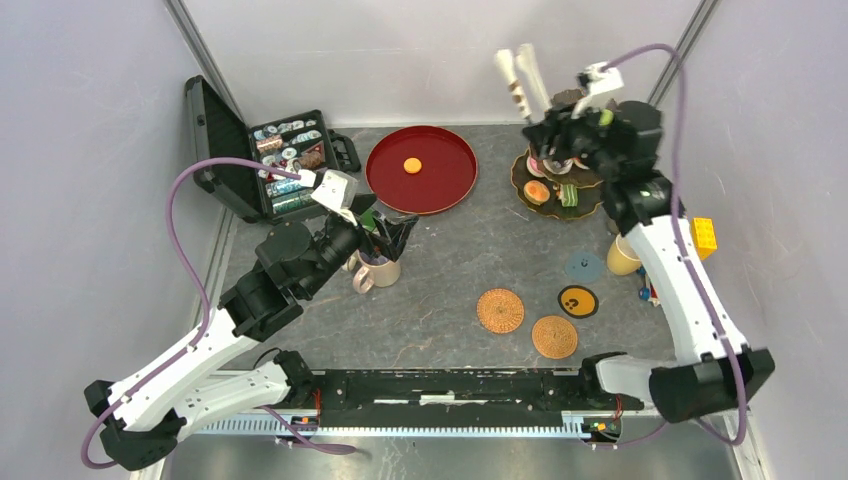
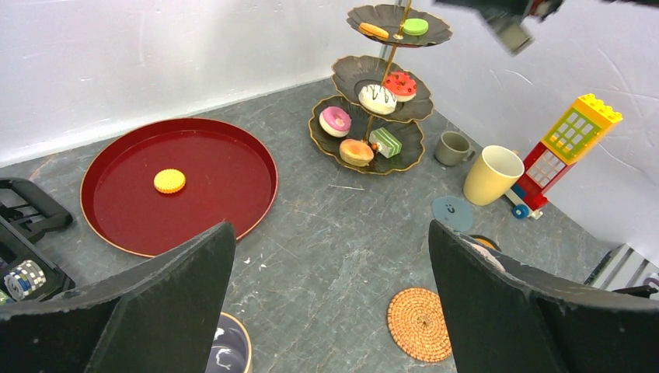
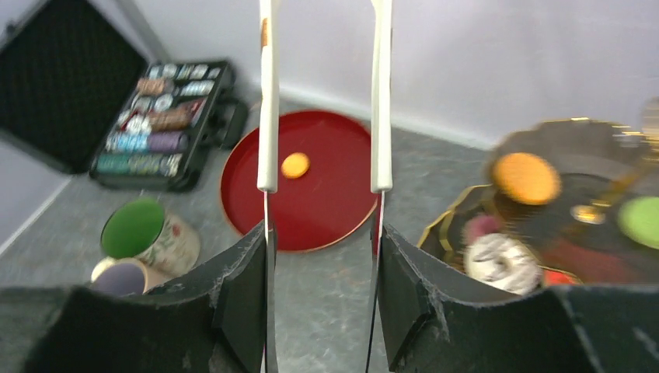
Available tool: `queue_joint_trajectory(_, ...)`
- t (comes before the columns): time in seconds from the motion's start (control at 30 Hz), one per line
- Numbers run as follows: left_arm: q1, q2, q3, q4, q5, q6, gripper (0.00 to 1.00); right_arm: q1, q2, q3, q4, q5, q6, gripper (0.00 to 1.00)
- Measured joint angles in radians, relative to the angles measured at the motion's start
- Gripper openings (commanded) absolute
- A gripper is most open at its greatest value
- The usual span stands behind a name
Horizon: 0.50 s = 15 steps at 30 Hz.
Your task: Serve the afternoon tea
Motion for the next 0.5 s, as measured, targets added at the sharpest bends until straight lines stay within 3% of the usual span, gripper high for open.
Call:
queue_joint_trajectory(0.1, 0.0, 0.0, 0.0, 0.0, 0.0, 0.0, 1.0, 0.149, 0.065, 0.011, -0.017, 0.046, -0.023, 0.54)
queue_joint_trajectory(0.27, 0.0, 0.0, 0.0, 0.0, -0.002, 0.0, 1.0, 0.367, 0.312, 0.119, -0.082, 0.198, -0.045, 0.56)
queue_joint_trajectory(0.5, 0.0, 0.001, 0.0, 0.0, -0.008, 0.0, 1.0, 0.459, 0.605, 0.223, -0.129, 0.263, -0.005, 0.57)
